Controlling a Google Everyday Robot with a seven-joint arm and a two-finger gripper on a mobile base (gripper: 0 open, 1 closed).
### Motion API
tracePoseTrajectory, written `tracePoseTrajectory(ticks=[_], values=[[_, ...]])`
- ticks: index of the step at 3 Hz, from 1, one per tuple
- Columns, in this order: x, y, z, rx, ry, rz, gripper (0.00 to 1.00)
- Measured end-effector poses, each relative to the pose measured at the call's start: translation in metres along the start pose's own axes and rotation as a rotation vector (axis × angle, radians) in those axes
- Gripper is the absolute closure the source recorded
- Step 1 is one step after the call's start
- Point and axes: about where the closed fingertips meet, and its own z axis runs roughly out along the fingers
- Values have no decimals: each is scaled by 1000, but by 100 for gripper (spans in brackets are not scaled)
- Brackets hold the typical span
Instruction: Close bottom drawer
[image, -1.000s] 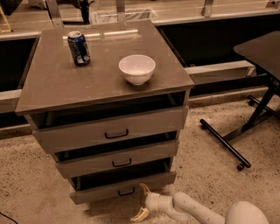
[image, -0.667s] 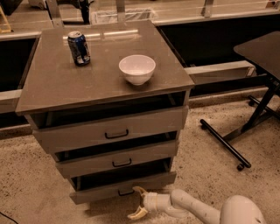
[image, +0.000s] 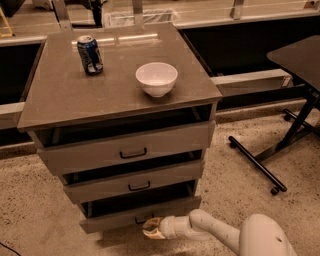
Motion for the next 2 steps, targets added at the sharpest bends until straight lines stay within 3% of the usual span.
tracePoseTrajectory(ticks=[1, 2], values=[[1, -10, 8, -1, -1, -8, 88], [0, -21, 14, 10, -5, -7, 92]])
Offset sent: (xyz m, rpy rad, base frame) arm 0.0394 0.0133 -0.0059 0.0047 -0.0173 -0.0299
